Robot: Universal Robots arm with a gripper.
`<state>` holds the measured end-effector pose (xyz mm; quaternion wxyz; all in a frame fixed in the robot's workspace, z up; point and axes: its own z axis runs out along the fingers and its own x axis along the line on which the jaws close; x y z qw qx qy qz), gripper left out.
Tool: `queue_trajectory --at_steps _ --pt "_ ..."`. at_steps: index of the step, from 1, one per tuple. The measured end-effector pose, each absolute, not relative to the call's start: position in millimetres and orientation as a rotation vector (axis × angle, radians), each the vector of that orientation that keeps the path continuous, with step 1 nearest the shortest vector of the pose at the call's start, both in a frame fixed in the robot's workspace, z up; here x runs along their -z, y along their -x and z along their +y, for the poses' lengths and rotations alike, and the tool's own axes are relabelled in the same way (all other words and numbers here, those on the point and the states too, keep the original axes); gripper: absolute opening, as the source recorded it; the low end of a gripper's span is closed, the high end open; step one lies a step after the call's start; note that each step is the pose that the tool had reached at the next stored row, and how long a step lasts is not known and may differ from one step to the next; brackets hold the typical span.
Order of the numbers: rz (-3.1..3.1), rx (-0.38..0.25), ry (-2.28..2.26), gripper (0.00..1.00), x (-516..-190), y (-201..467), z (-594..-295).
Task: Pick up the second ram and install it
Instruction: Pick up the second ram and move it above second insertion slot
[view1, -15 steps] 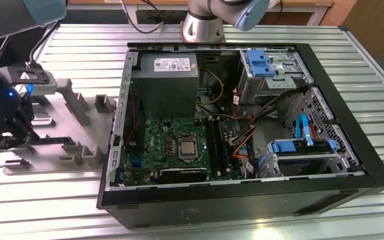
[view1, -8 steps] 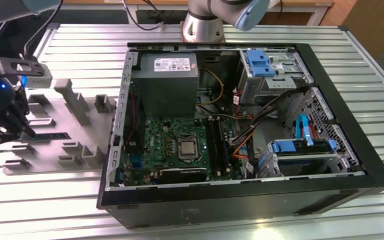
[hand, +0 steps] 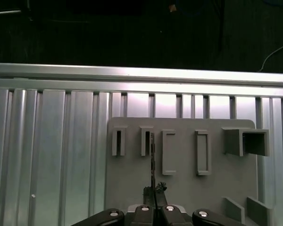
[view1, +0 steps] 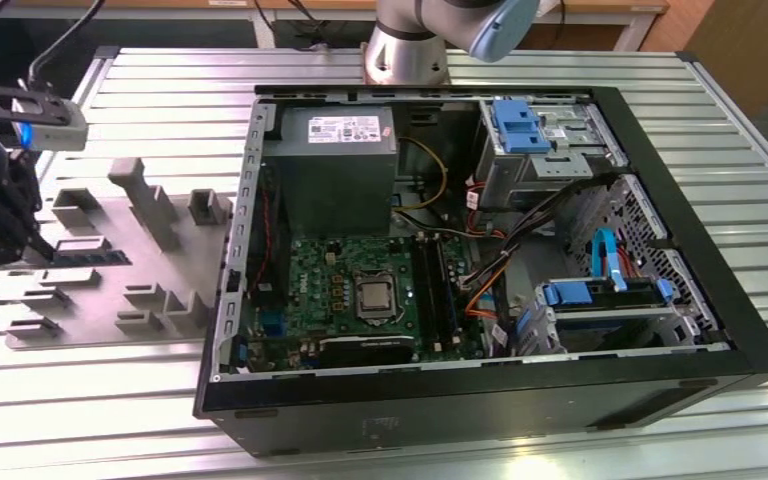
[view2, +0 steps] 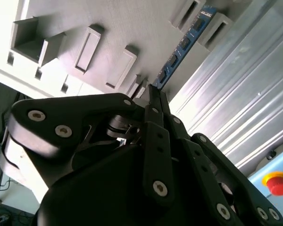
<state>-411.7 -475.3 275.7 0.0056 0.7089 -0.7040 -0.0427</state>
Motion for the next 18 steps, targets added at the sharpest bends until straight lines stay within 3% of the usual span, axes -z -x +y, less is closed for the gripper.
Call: queue_trajectory --at_steps 18 --pt "-2.204 0.133 -2.219 0.12 -340.3 411.7 -475.3"
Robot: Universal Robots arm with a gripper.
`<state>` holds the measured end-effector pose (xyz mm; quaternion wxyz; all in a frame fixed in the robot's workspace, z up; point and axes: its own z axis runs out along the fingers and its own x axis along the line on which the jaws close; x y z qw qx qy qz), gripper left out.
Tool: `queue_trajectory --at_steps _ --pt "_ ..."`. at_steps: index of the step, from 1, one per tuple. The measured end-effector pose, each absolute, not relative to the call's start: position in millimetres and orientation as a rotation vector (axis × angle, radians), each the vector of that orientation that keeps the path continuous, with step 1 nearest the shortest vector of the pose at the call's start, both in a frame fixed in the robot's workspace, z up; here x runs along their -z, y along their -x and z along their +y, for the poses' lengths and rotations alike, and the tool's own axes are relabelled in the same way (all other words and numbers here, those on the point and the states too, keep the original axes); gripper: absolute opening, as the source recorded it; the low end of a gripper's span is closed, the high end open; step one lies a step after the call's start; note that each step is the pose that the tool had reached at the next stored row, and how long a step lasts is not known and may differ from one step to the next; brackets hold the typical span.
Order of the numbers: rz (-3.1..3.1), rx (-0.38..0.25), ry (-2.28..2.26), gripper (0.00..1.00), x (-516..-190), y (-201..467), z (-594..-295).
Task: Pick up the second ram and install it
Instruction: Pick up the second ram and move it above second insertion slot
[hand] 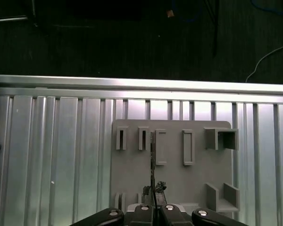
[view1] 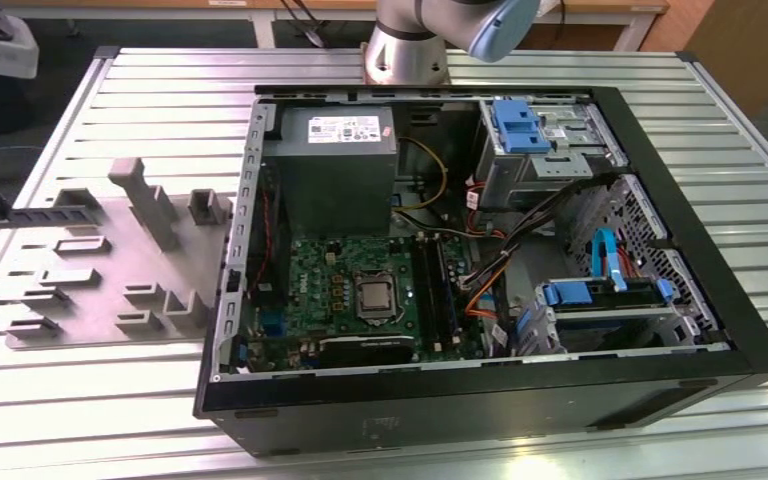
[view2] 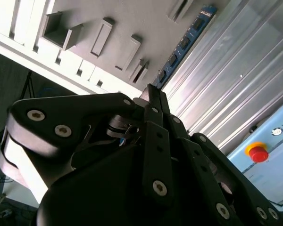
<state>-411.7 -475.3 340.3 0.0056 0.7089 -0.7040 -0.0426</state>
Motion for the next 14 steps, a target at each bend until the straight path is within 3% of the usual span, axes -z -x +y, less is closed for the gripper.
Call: queue_trajectory --at_steps 14 --pt "-2.204 0.134 -2.219 0.12 -385.2 411.7 -475.3"
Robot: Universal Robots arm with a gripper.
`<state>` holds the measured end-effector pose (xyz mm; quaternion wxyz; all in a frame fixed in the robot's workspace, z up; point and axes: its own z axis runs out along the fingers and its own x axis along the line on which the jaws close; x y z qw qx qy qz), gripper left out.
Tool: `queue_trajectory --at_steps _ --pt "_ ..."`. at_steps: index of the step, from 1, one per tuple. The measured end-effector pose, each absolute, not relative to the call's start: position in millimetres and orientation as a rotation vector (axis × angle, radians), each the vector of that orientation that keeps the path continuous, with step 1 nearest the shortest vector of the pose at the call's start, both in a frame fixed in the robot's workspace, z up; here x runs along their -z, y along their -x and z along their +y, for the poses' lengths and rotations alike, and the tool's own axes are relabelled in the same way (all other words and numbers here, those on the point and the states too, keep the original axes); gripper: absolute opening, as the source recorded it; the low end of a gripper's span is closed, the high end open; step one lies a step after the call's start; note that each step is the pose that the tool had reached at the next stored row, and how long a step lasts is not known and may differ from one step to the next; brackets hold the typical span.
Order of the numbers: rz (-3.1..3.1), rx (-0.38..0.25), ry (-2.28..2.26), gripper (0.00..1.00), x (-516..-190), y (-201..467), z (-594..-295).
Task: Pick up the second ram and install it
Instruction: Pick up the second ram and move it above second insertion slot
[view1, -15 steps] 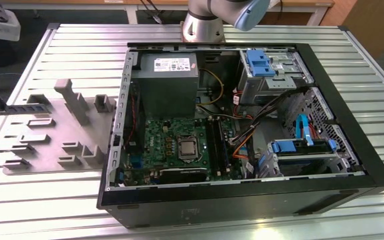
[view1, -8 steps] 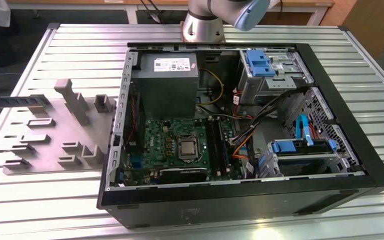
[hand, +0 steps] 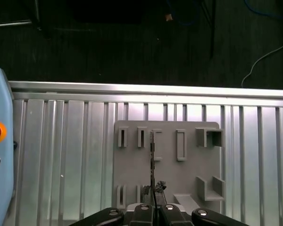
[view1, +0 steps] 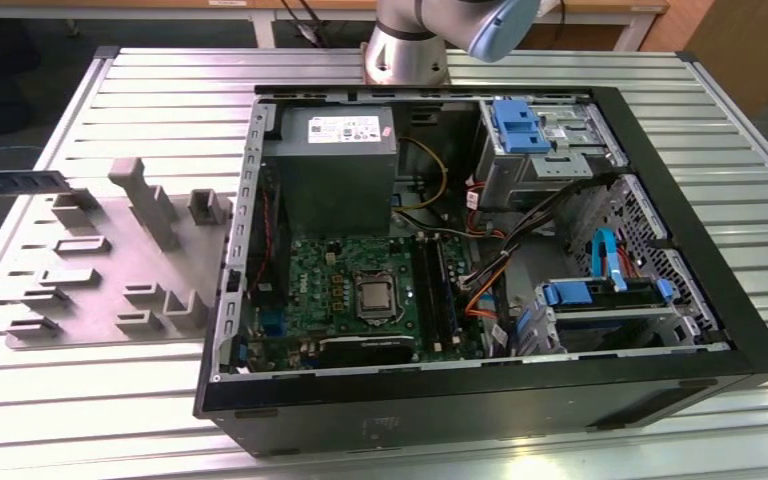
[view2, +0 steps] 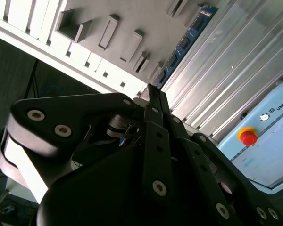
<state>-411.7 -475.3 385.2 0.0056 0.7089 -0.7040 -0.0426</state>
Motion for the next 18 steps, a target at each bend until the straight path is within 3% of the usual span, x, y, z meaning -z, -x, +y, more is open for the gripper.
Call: queue_trajectory --at_steps 18 --pt "-2.204 0.134 -2.219 0.12 -391.8 398.7 -475.3"
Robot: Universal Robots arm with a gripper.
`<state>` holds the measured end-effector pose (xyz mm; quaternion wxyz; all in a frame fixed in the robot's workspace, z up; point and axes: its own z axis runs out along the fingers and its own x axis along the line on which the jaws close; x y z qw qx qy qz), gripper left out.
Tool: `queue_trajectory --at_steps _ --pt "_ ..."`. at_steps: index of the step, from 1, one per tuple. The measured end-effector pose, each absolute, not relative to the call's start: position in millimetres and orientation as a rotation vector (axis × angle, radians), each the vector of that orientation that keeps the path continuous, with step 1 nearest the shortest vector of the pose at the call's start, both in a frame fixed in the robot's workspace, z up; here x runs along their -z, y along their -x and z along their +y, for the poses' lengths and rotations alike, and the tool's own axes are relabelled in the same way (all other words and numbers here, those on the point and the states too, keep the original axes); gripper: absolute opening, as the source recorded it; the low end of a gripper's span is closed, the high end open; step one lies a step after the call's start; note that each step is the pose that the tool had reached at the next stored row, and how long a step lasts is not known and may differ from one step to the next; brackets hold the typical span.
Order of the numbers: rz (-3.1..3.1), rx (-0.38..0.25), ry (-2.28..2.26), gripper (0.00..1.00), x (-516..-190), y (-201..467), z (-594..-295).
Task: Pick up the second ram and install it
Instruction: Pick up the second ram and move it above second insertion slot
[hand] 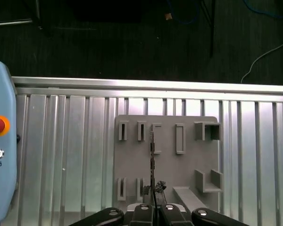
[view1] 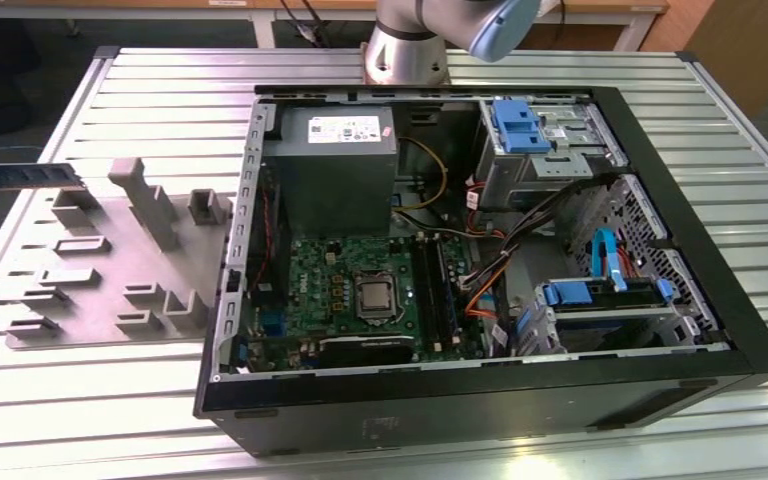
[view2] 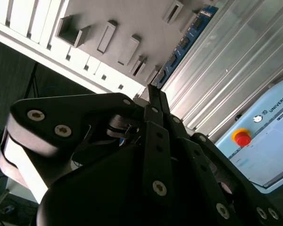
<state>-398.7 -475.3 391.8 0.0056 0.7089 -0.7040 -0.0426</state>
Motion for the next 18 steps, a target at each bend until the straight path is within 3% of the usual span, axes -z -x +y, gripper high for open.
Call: queue_trajectory --at_steps 18 --pt "-2.204 0.134 -2.219 0.12 -391.8 324.4 -475.3"
